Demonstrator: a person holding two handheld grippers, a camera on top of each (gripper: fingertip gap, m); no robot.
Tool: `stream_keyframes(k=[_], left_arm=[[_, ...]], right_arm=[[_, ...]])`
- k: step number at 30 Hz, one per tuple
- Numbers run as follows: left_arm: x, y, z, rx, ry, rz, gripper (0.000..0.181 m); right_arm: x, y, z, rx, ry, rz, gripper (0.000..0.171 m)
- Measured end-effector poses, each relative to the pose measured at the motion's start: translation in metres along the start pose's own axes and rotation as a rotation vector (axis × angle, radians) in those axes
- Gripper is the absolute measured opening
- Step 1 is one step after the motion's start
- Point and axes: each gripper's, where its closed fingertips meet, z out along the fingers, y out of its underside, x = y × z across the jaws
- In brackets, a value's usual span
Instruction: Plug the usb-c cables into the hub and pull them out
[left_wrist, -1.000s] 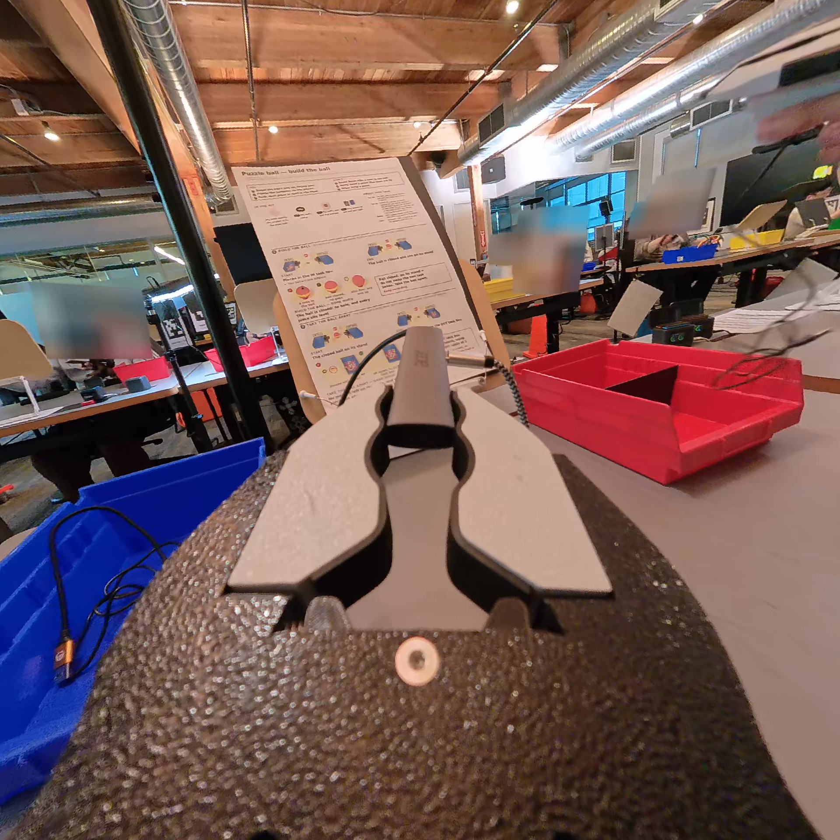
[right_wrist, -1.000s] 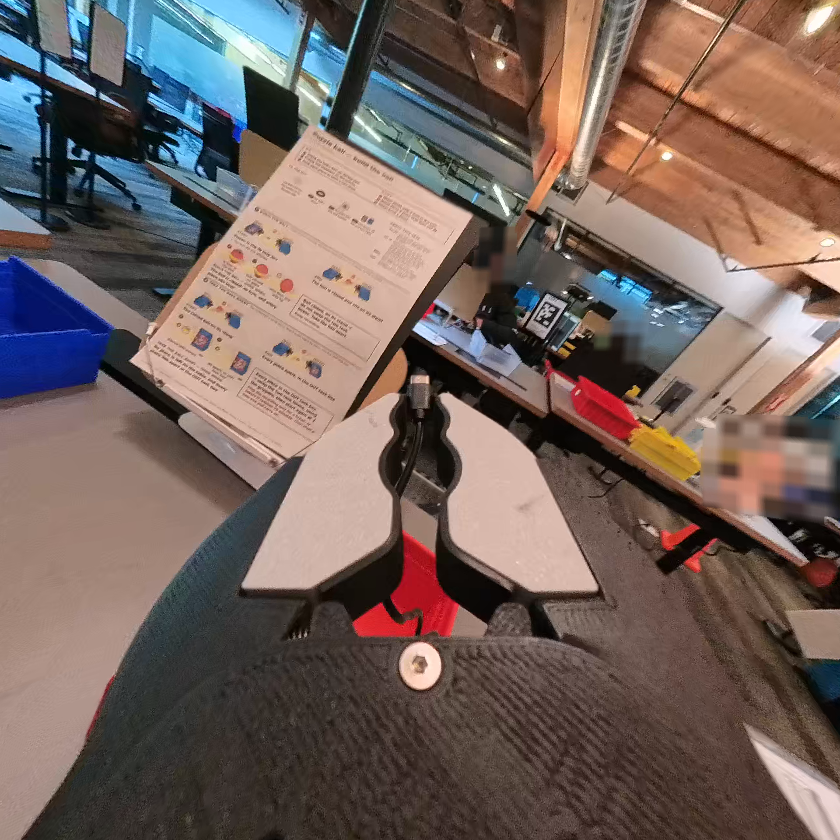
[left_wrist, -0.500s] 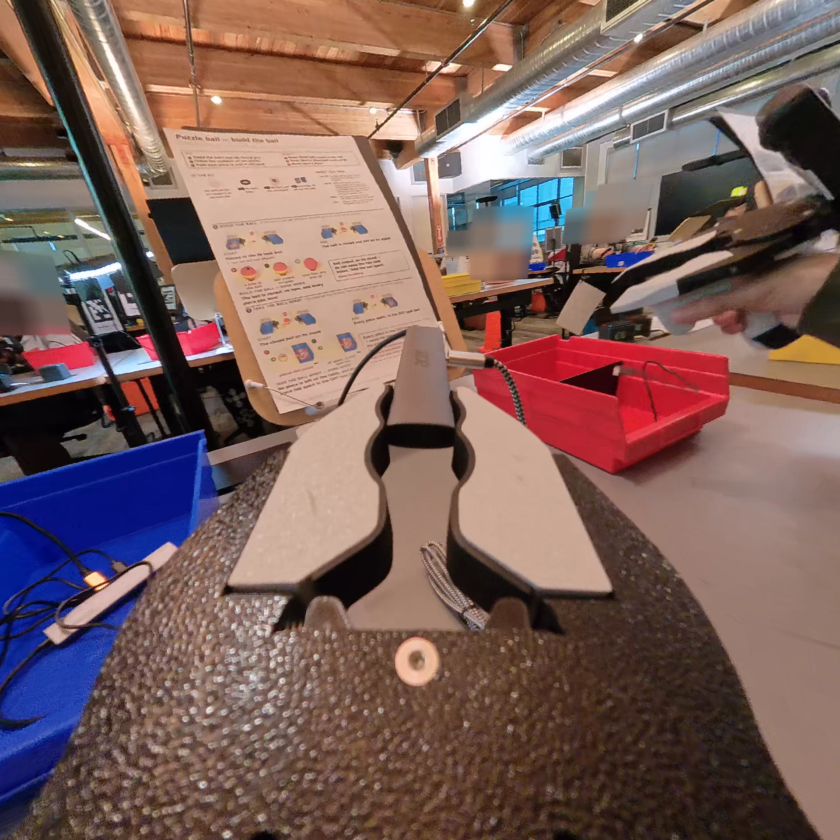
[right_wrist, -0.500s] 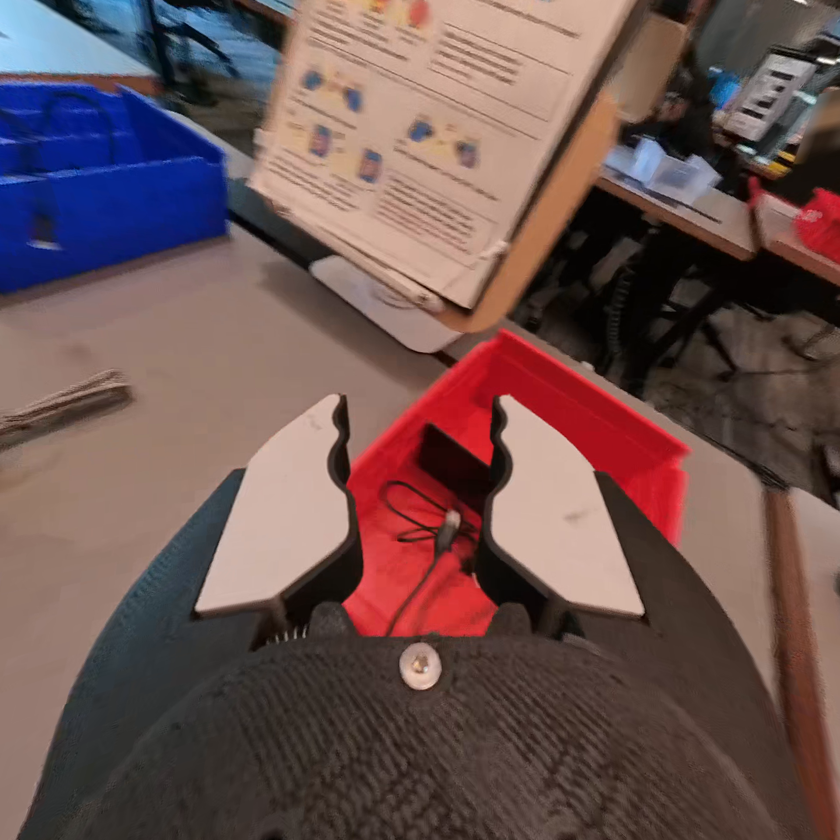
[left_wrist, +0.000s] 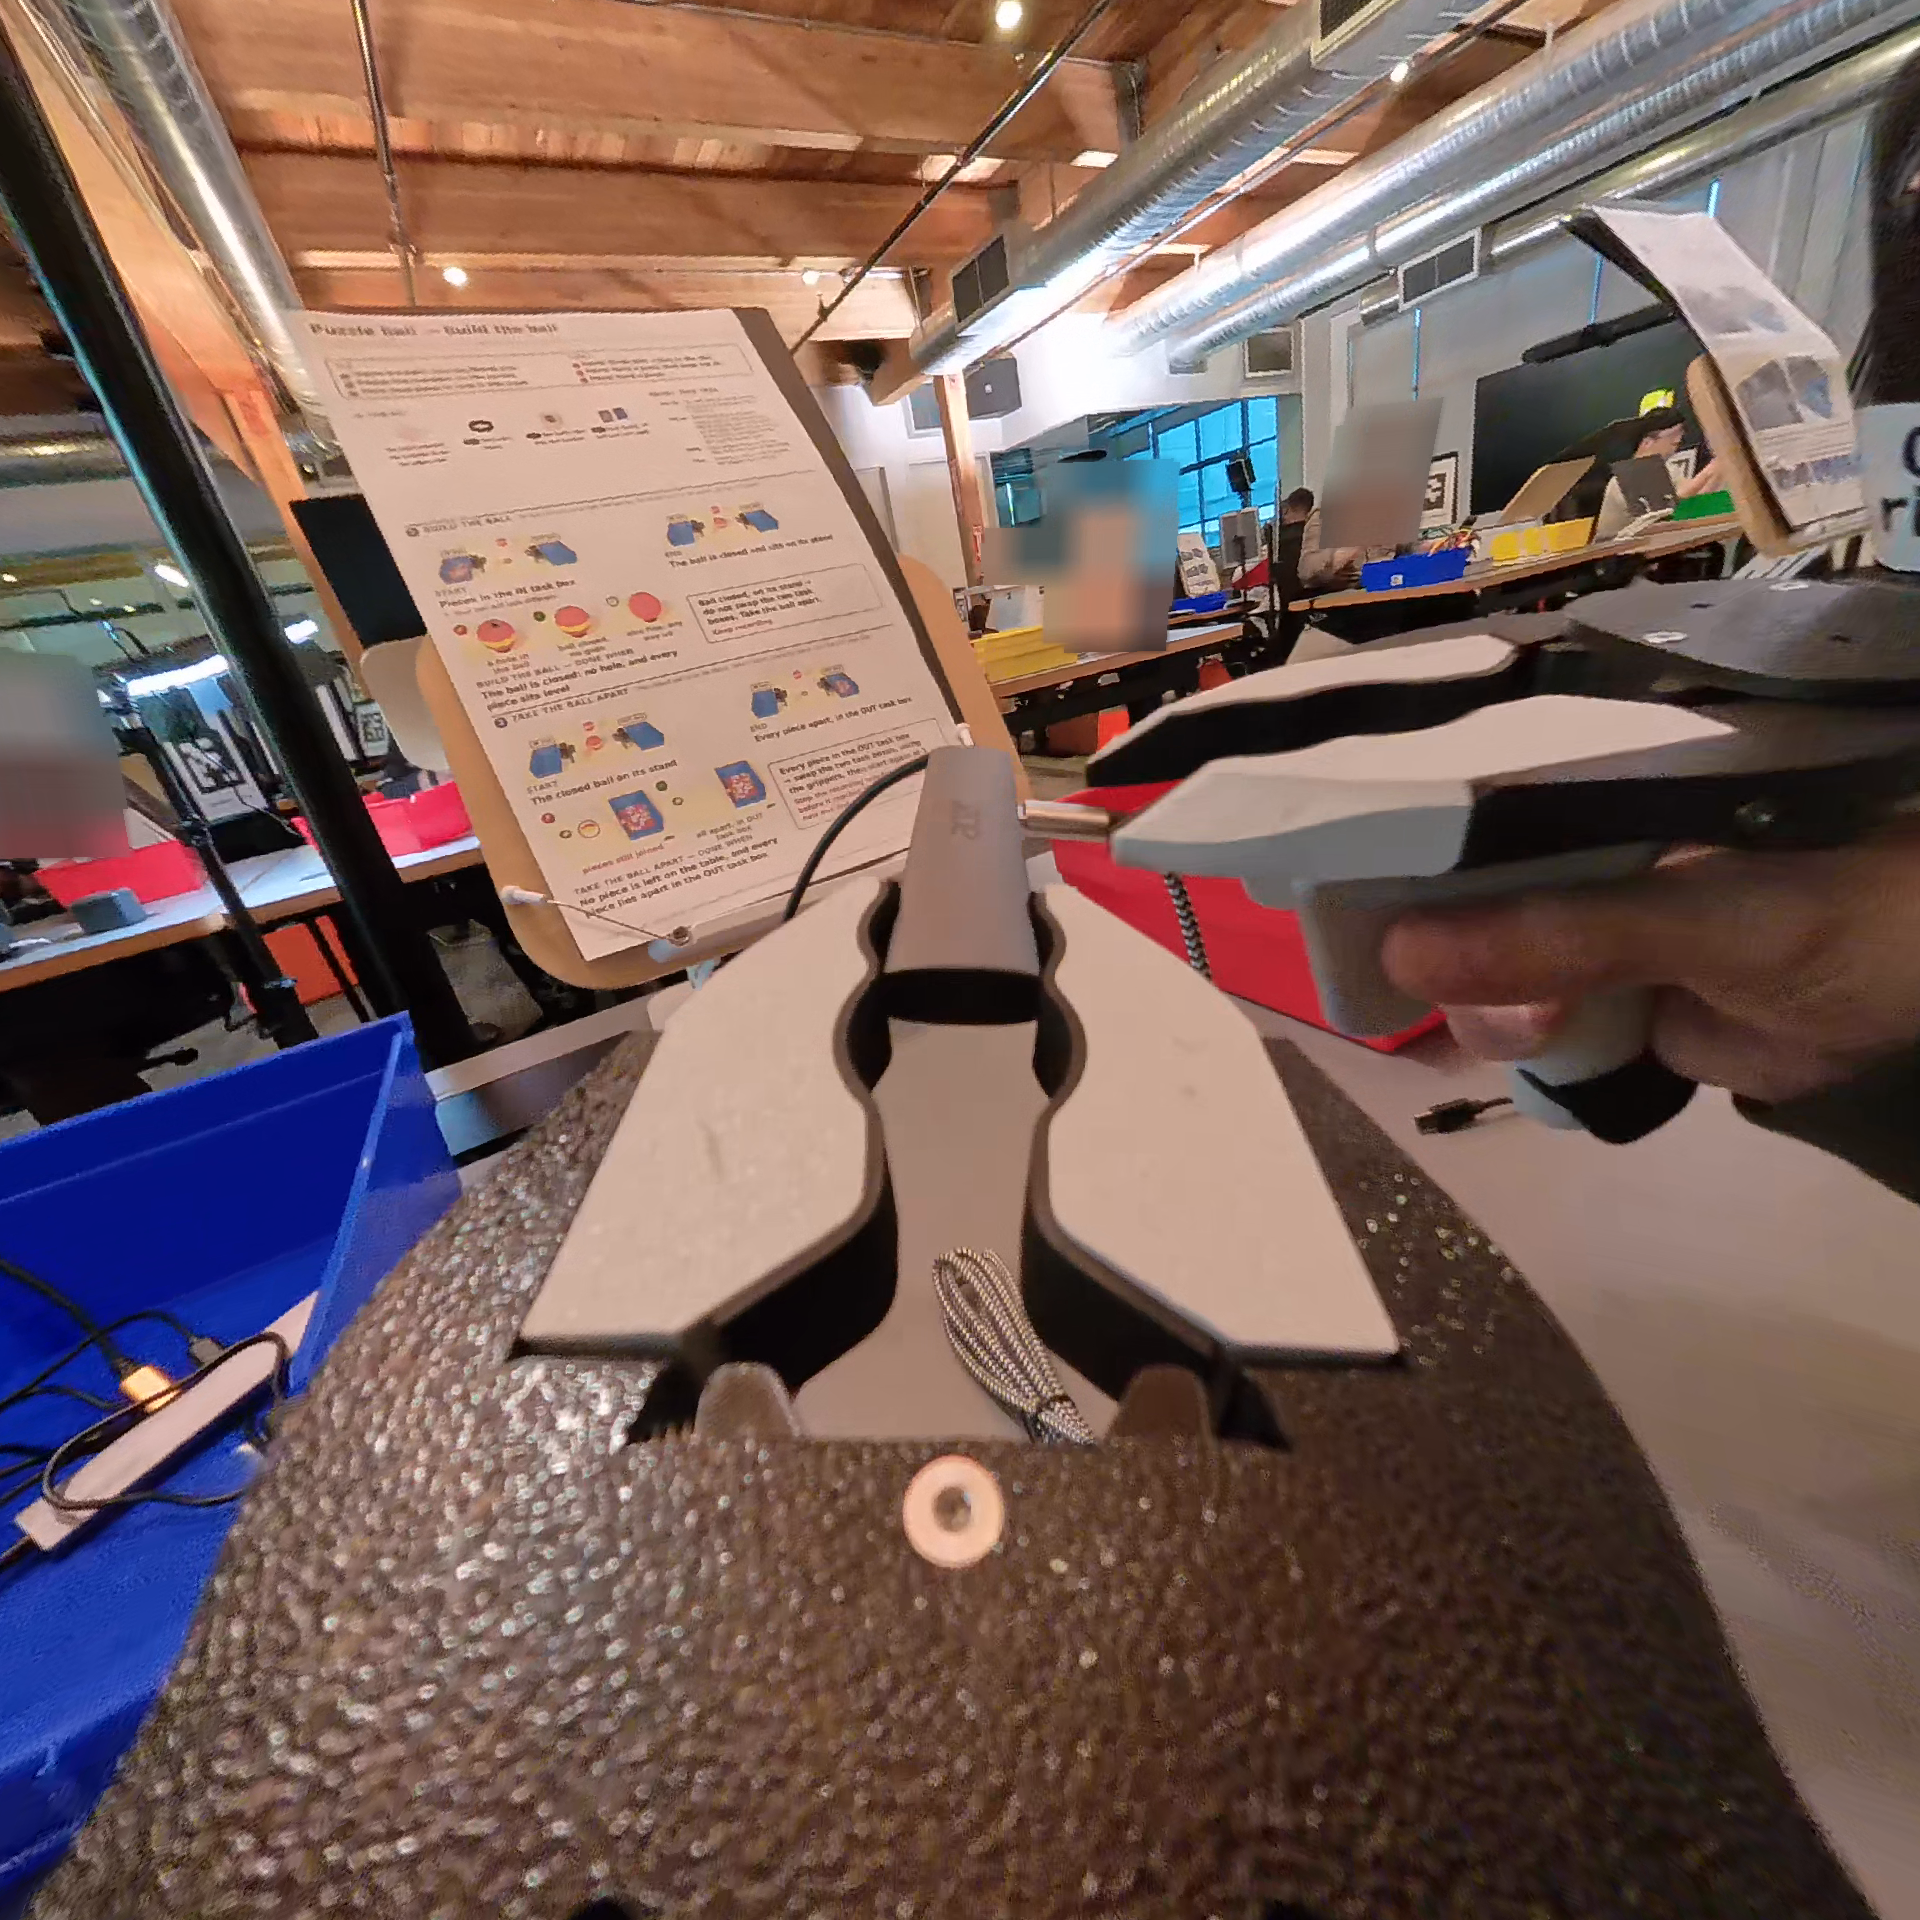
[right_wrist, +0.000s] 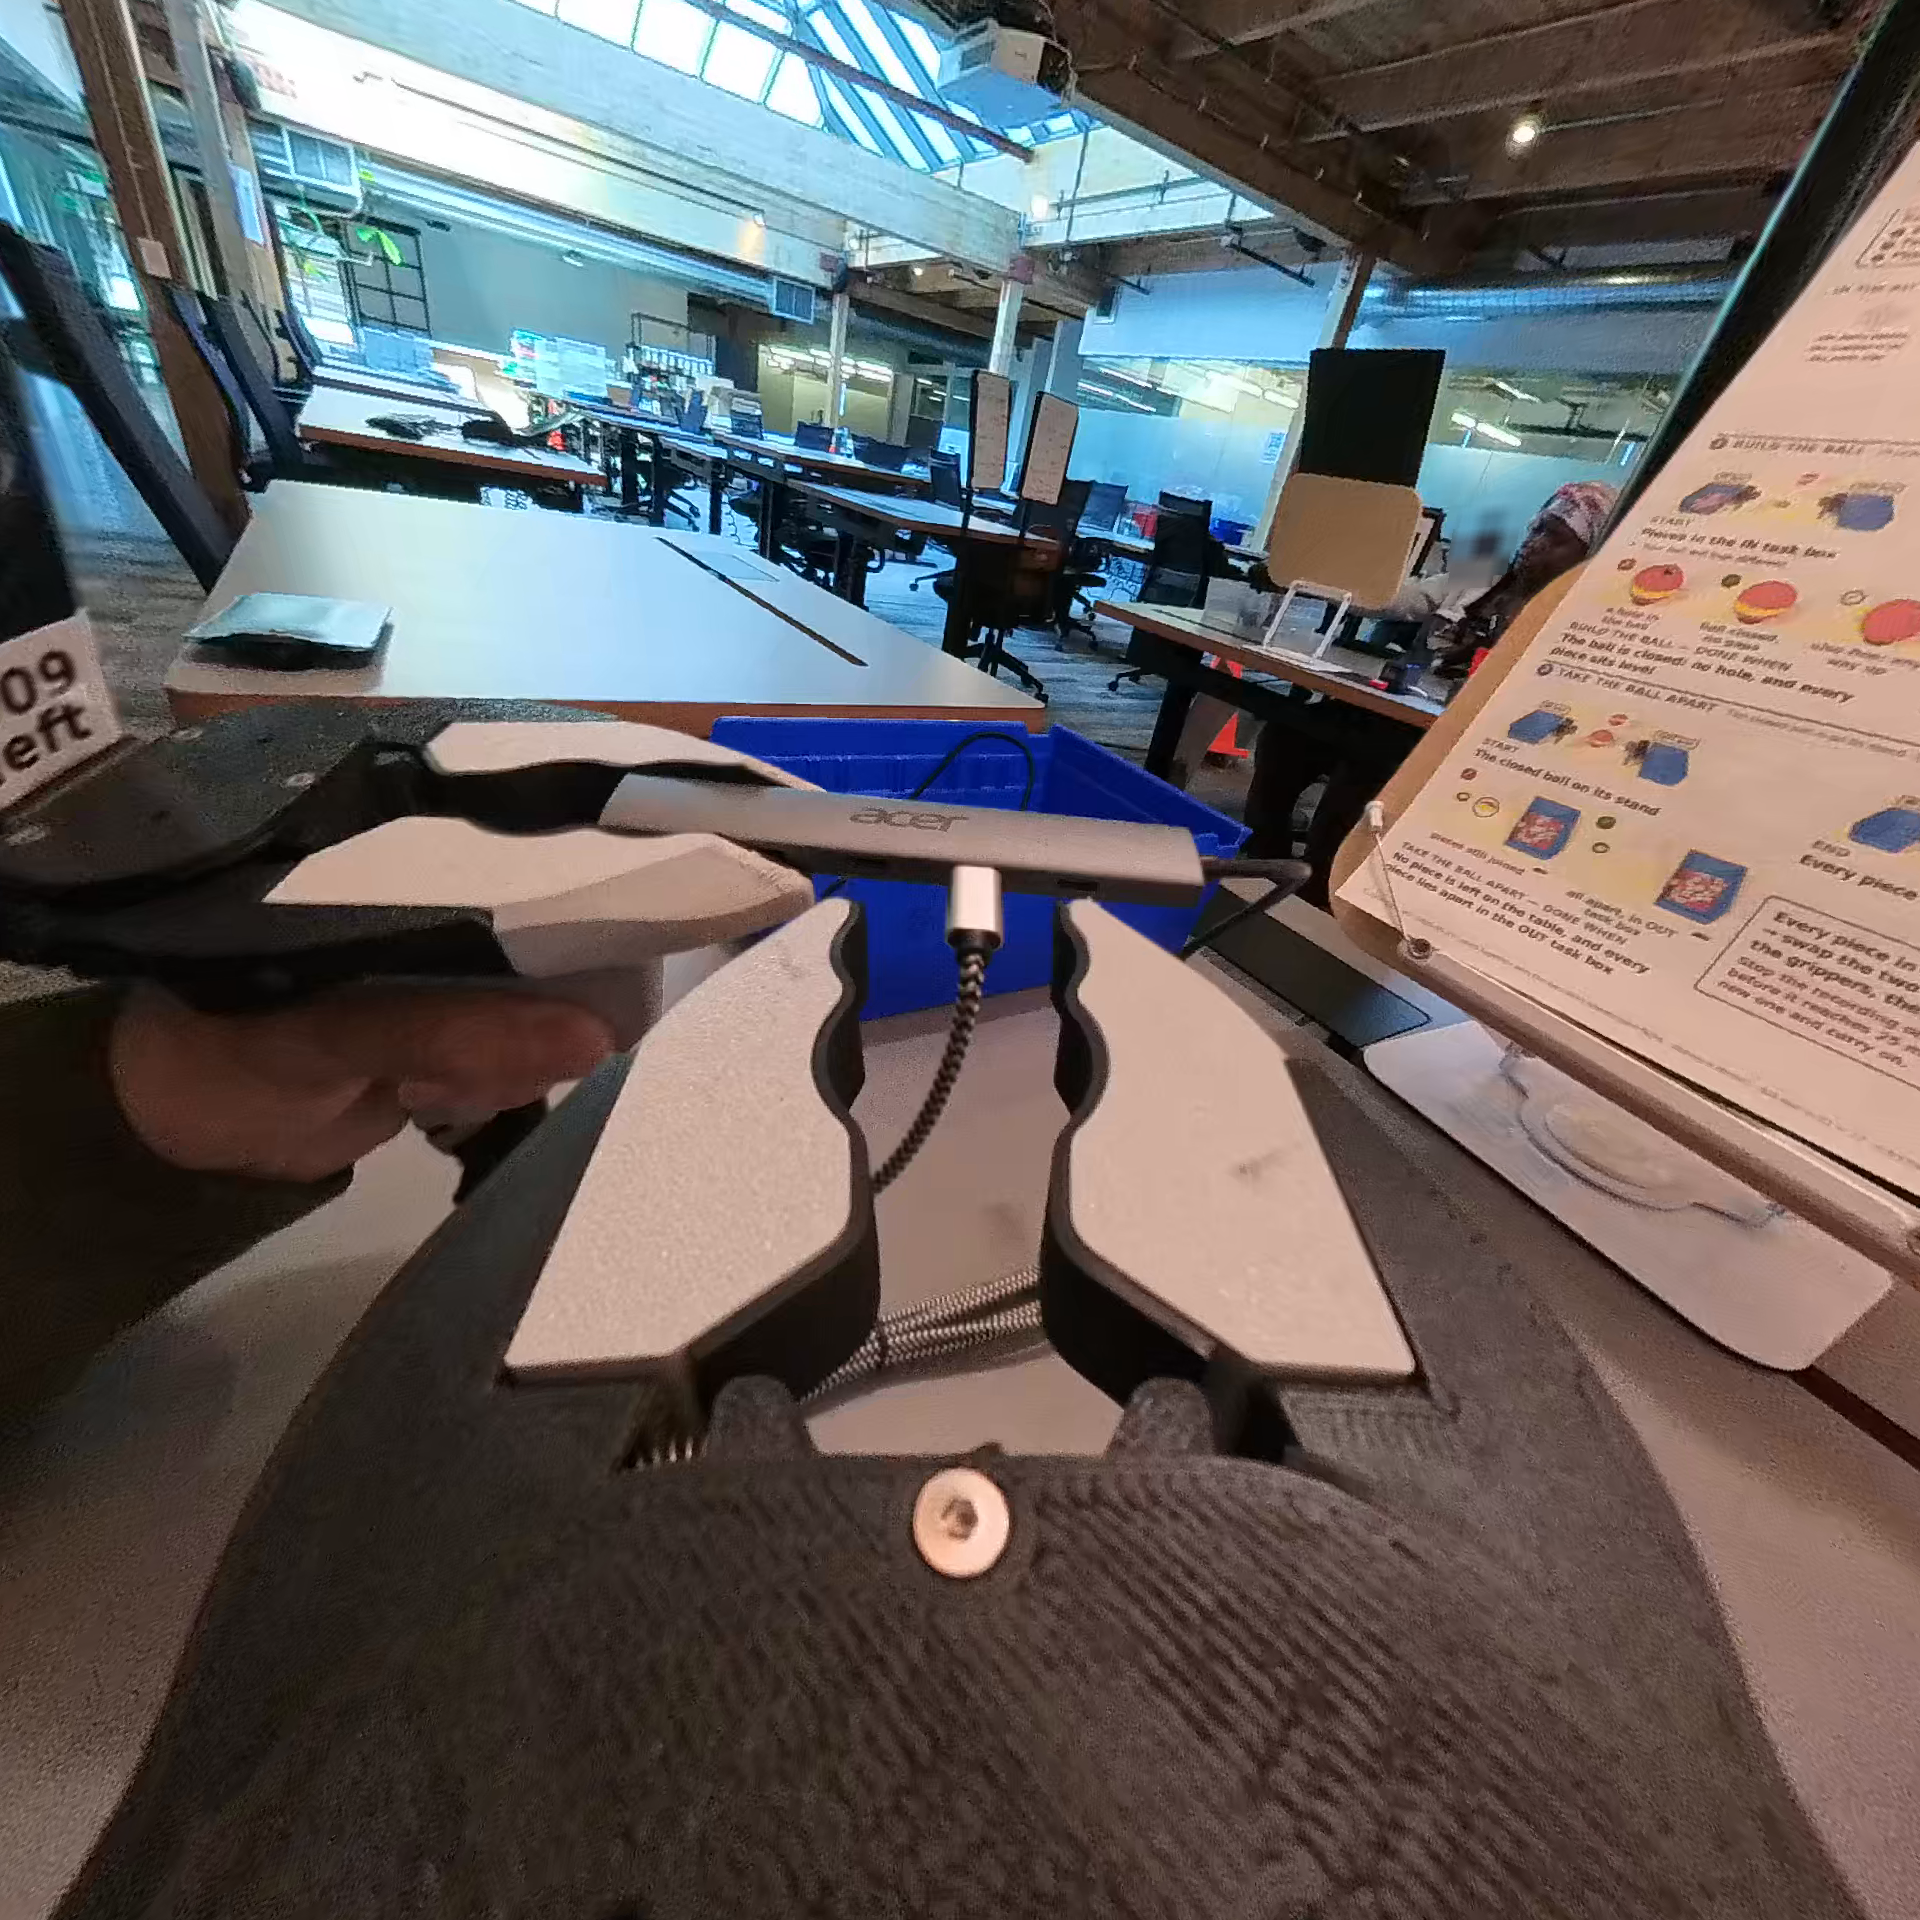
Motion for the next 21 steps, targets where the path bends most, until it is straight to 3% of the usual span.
stream_keyframes(k=[6,10,12,16,18,21], left_arm=[[0.008,0.001,0.003,0.005,0.011,0.011,0.023],[0.008,0.002,0.003,-0.008,0.000,0.031,0.024],[0.006,0.003,0.002,-0.020,0.003,0.040,0.023],[0.001,0.007,0.001,-0.039,0.000,0.032,0.024],[-0.001,0.008,0.002,-0.043,-0.006,0.027,0.024],[0.002,0.011,0.004,-0.047,0.010,0.016,0.023]], right_arm=[[0.006,0.007,0.004,0.006,0.070,0.022,0.022],[0.011,0.014,-0.002,0.000,0.106,0.054,0.029],[0.017,0.028,-0.017,-0.087,0.111,-0.002,0.031],[0.092,0.060,-0.105,-0.375,0.367,-0.134,0.019],[0.106,0.063,-0.151,-0.435,0.365,-0.078,0.020],[0.123,0.110,-0.206,-0.690,0.403,0.067,0.035]])
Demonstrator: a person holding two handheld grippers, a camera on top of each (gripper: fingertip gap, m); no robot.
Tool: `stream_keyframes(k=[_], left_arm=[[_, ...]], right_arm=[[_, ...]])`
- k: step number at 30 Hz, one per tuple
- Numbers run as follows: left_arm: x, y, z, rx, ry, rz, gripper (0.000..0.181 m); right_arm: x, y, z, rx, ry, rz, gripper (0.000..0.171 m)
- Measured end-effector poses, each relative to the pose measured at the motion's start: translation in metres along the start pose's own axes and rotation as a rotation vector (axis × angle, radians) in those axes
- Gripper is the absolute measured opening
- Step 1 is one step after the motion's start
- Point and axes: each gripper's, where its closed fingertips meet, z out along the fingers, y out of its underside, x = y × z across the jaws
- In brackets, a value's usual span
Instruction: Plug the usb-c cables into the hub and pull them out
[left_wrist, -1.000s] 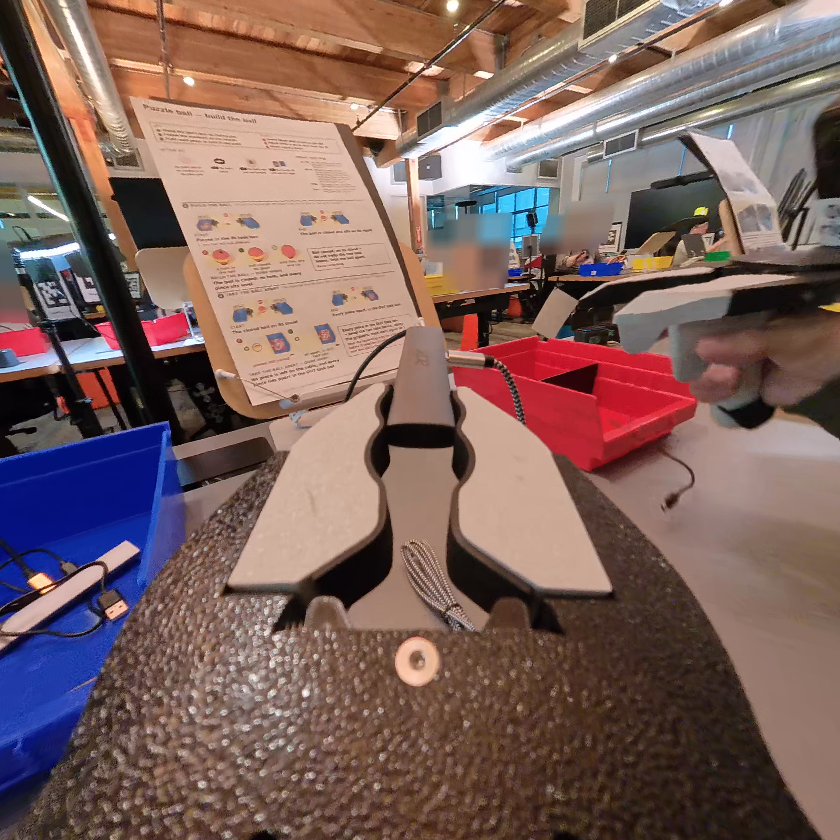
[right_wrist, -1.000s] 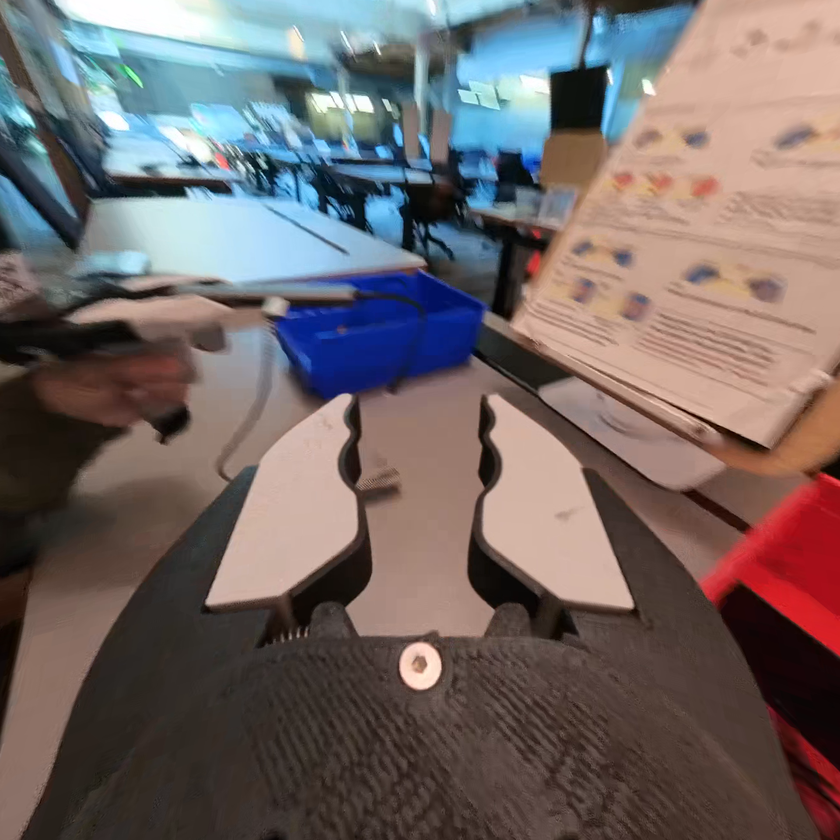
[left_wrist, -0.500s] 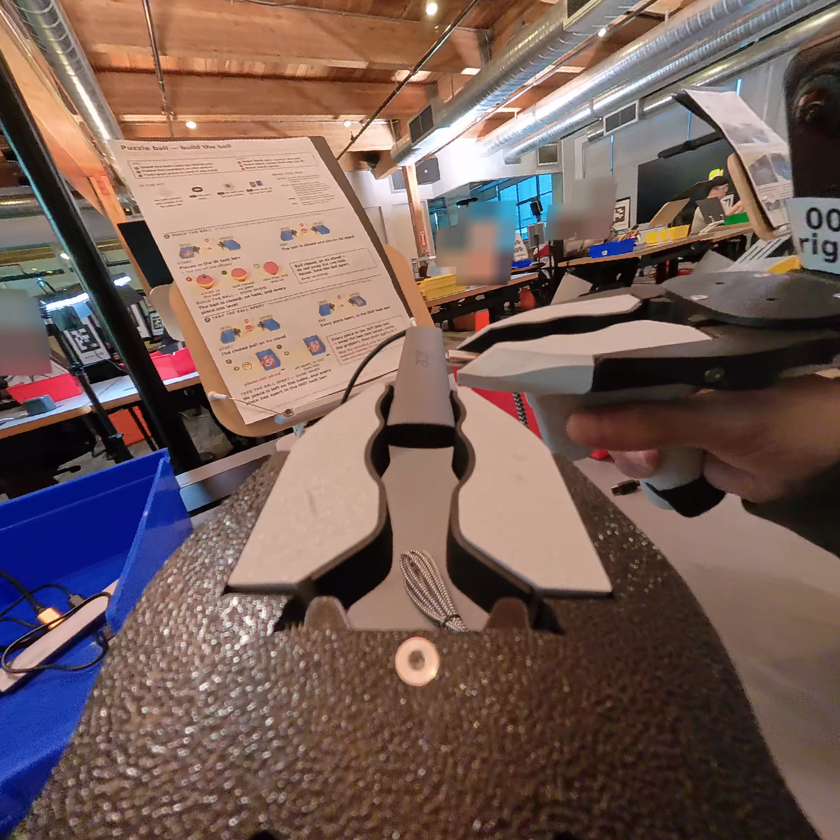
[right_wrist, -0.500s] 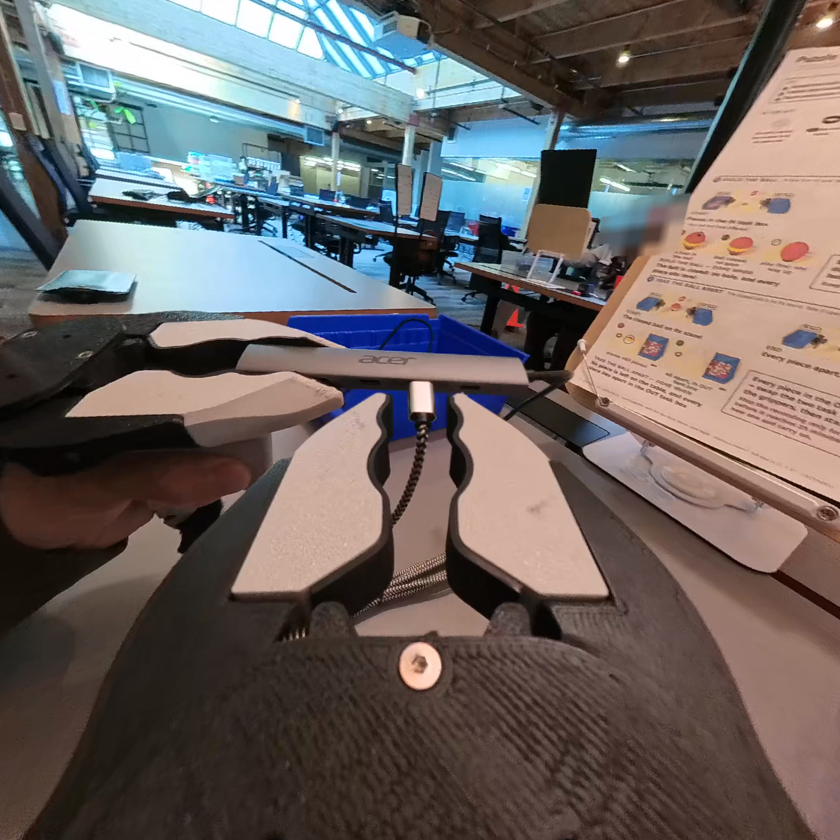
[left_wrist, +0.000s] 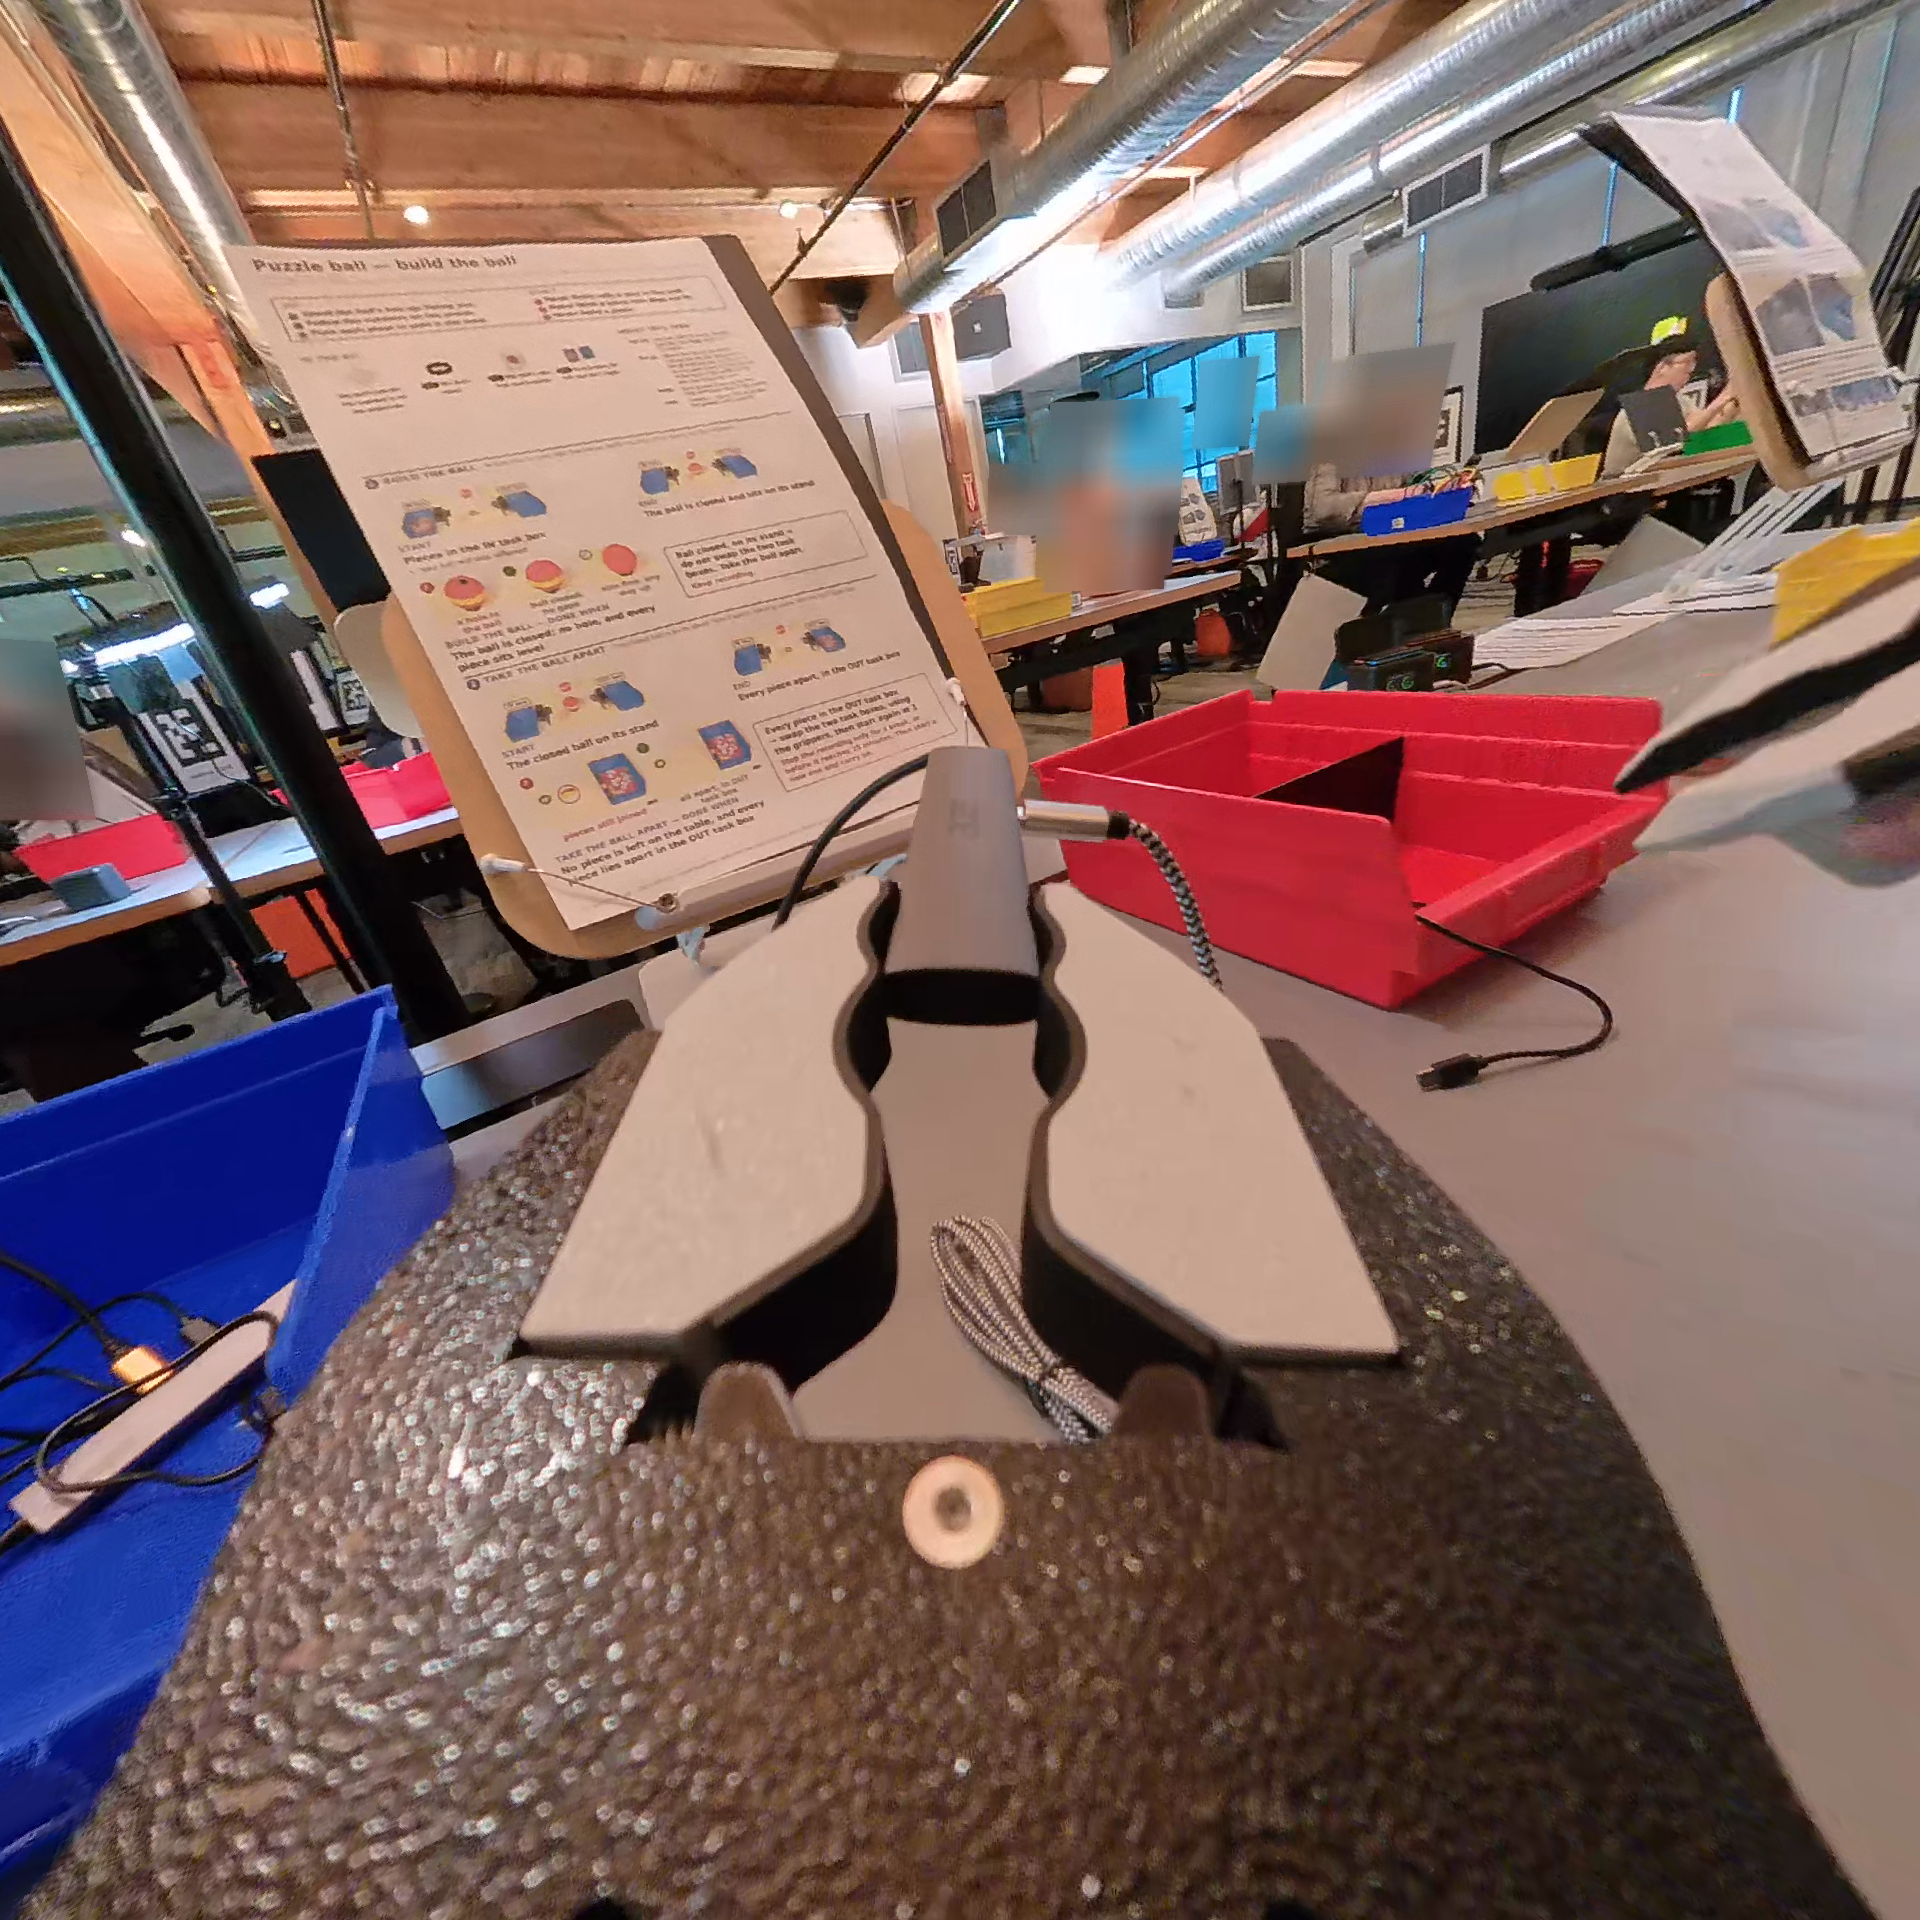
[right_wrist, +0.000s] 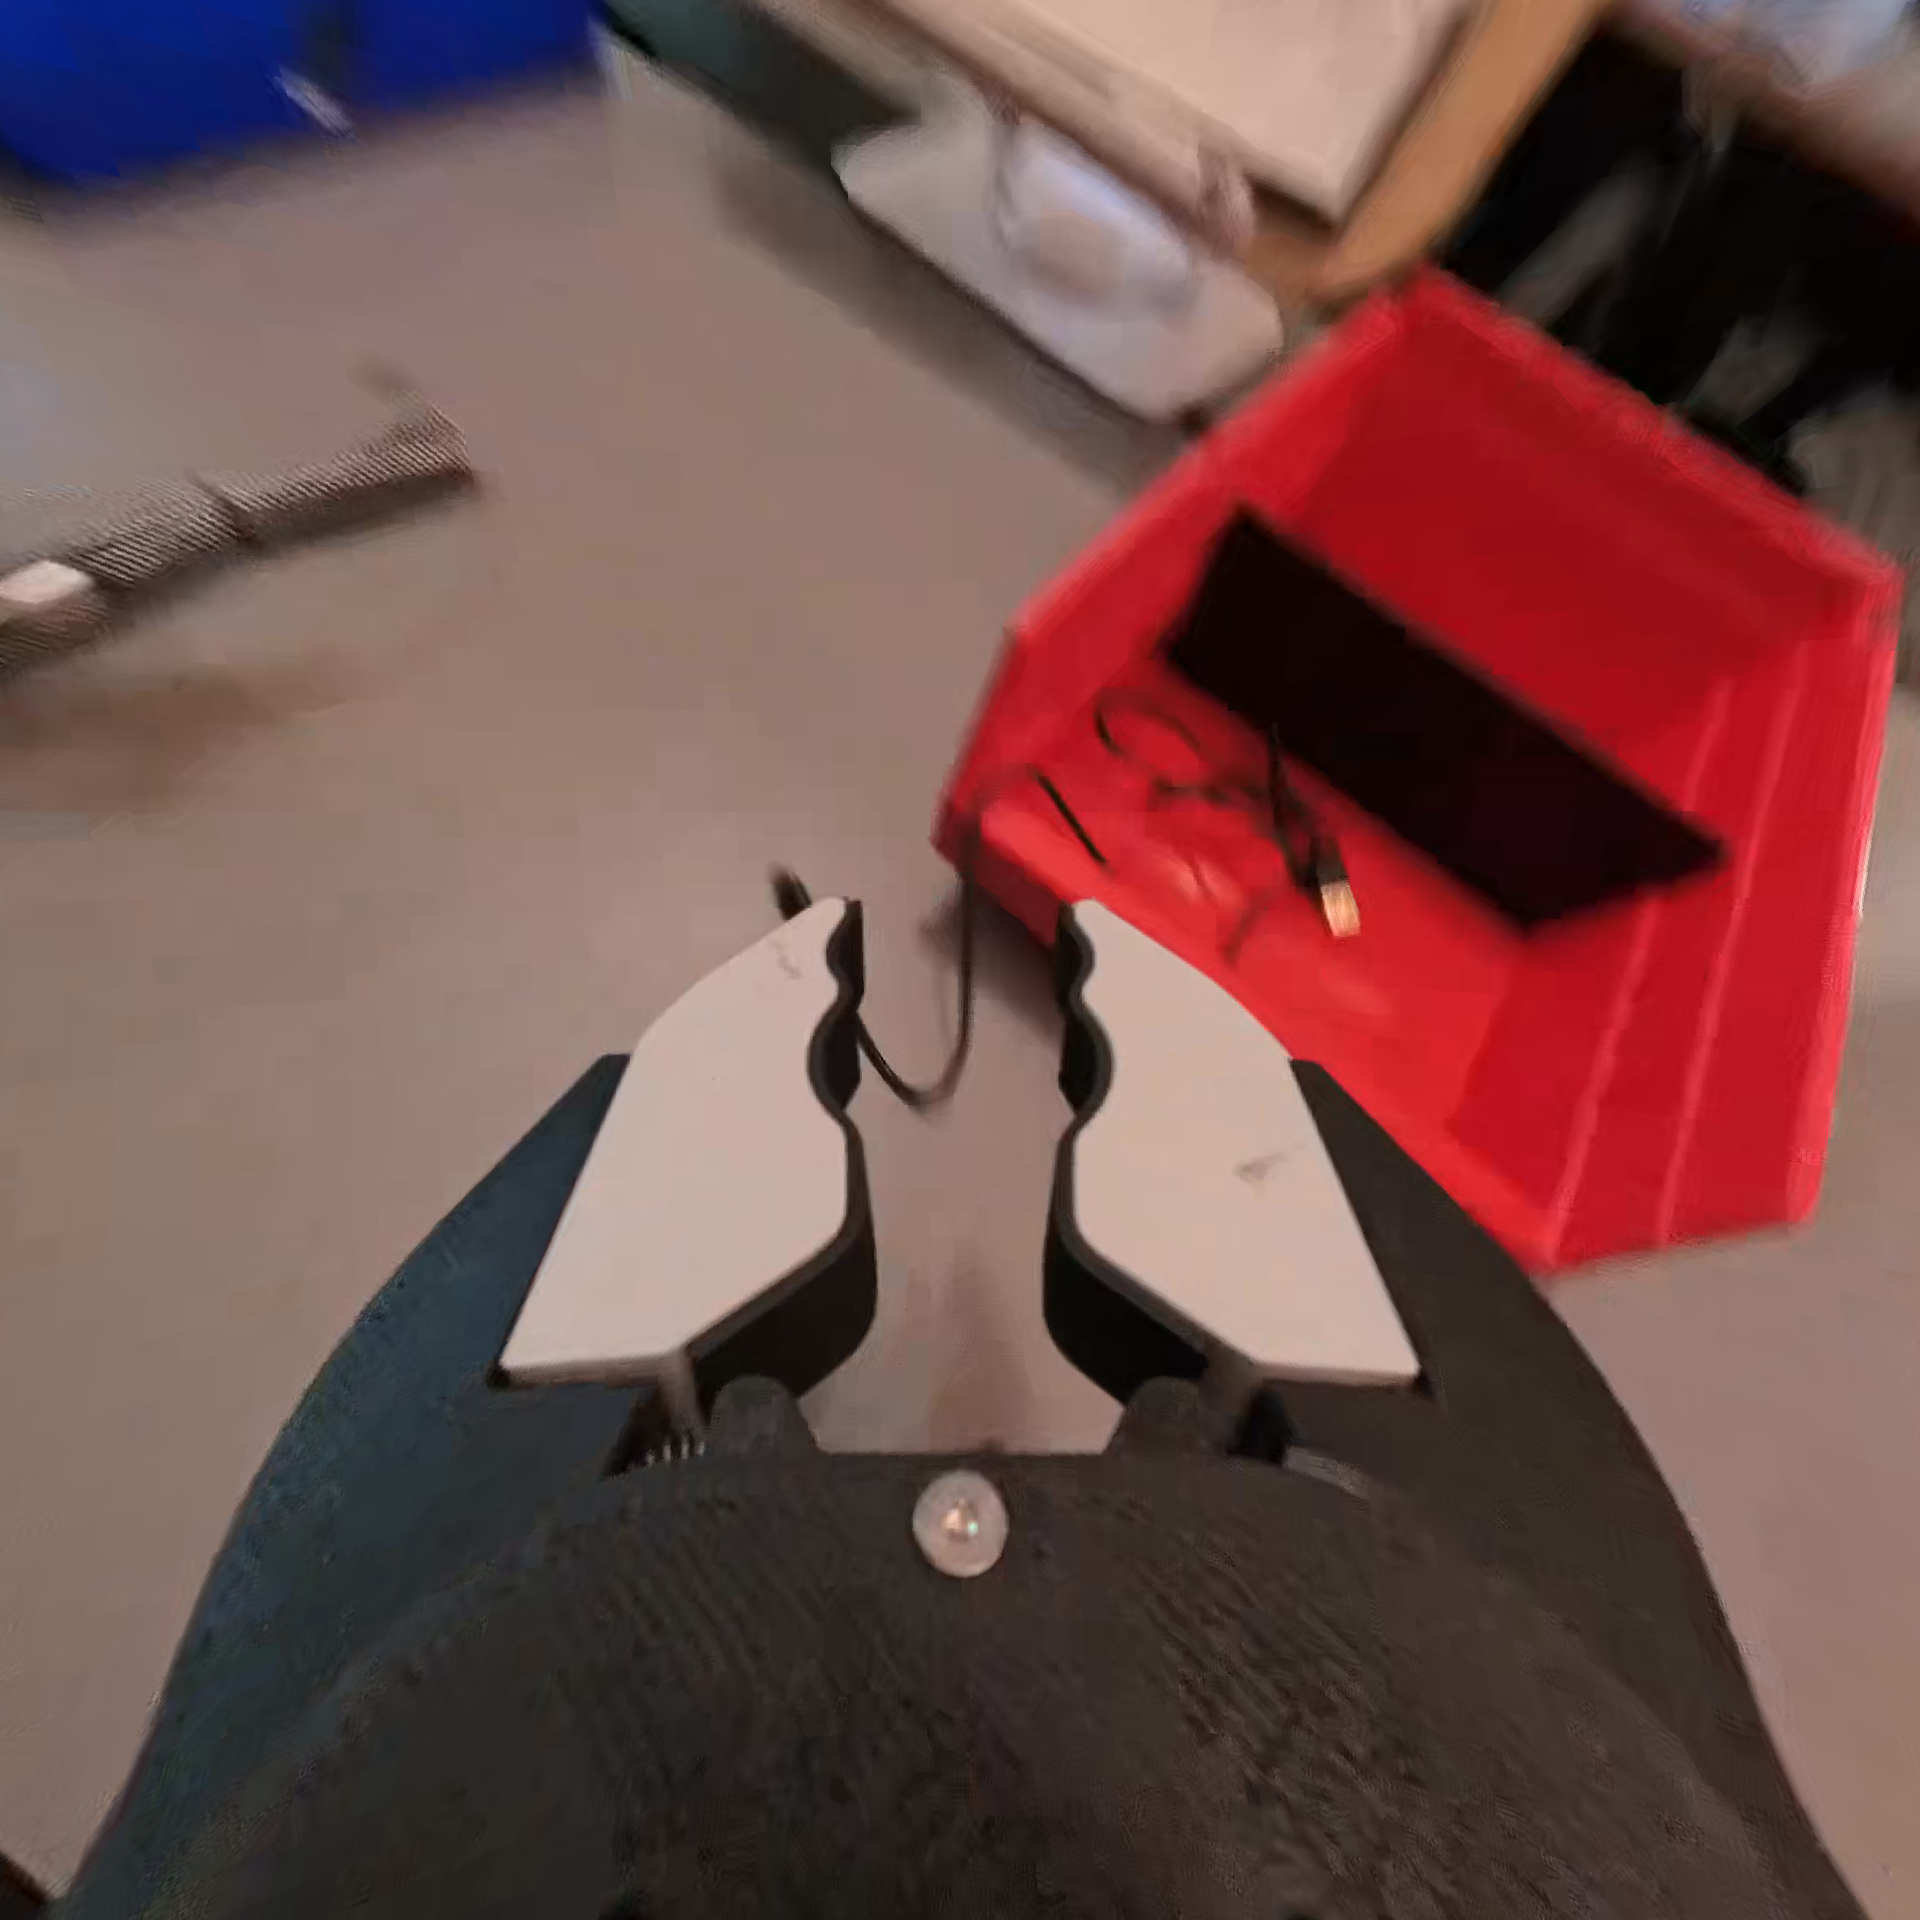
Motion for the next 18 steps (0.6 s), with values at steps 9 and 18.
stream_keyframes(k=[9,18], left_arm=[[0.016,0.005,0.005,-0.023,0.041,0.020,0.023],[0.010,0.009,0.004,-0.027,0.035,-0.001,0.023]], right_arm=[[-0.006,0.060,0.061,-0.123,-0.030,0.155,0.022],[0.030,0.007,0.033,0.010,0.076,0.035,0.018]])
